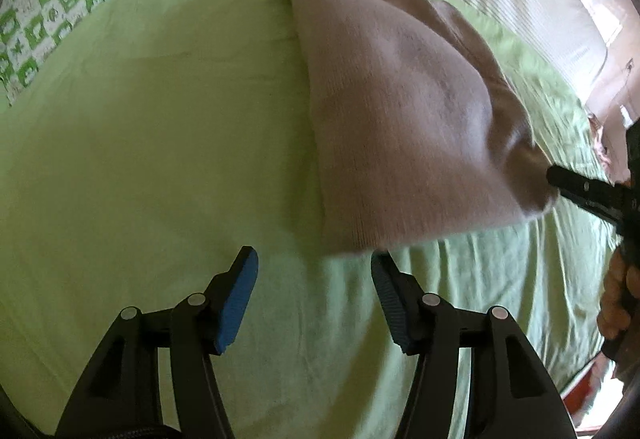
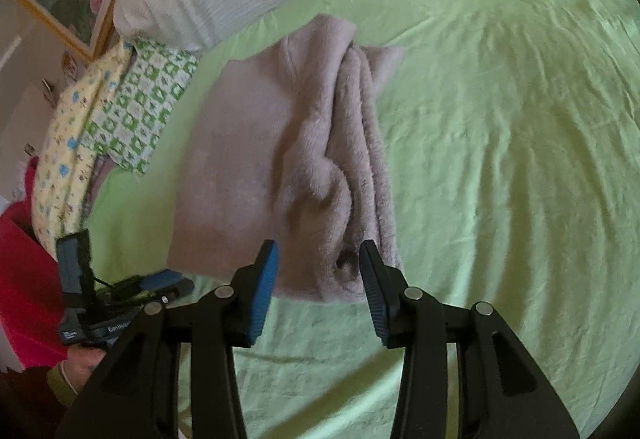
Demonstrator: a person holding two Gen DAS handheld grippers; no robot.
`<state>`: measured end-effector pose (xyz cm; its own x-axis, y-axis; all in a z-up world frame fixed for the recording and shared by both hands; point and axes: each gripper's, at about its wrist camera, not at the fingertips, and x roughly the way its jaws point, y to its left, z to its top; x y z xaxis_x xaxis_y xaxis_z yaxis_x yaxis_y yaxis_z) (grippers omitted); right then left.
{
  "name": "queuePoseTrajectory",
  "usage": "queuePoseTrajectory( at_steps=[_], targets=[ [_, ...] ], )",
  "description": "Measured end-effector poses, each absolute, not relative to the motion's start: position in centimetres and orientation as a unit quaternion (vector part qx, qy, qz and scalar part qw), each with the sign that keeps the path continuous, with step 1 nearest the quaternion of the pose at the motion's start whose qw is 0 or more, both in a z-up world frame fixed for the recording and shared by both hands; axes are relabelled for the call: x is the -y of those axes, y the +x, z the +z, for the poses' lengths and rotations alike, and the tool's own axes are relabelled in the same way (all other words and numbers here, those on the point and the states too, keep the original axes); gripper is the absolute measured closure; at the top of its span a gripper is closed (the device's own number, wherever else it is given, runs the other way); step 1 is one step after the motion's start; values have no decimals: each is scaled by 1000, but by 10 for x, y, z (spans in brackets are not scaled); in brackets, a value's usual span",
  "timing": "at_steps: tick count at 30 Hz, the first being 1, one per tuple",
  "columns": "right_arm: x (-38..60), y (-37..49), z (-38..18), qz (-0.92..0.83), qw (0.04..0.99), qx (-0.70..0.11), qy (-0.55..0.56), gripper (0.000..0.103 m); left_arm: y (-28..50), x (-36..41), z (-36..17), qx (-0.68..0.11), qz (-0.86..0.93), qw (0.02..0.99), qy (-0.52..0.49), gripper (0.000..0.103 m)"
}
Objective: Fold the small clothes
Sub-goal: 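Open both tools and pull them back from the folded sweater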
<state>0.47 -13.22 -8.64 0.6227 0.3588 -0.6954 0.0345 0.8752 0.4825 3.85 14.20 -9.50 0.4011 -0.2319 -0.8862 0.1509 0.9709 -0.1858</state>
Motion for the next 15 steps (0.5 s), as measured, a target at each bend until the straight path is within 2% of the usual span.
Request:
queuePoseTrajectory(
  at_steps=[1, 2, 3, 4, 7, 10, 15],
  targets=[
    [130, 7, -87, 96, 870, -425, 229, 70, 42, -142, -95, -532, -109, 839, -40, 63],
    [128, 9, -88, 95, 870, -430, 224, 88, 45, -141, -96, -532, -106, 839, -42, 68],
    [128, 10, -88, 92, 870, -432, 220, 97, 47, -140, -96, -533, -106, 838, -46, 72],
    [128, 10, -86, 92, 870, -432, 219, 97, 47, -139, -93, -529, -108, 840, -49, 80],
    [134, 1, -67, 104, 878, -404, 233, 97, 42, -130, -86, -515, -115, 849, -28, 91],
    [146, -14, -51, 106, 888, -387, 227, 97, 39, -125, -87, -514, -125, 848, -22, 93],
    [149, -8, -94, 71, 874, -440, 195, 97, 41, -122, -101, -529, -126, 839, -14, 93]
  ],
)
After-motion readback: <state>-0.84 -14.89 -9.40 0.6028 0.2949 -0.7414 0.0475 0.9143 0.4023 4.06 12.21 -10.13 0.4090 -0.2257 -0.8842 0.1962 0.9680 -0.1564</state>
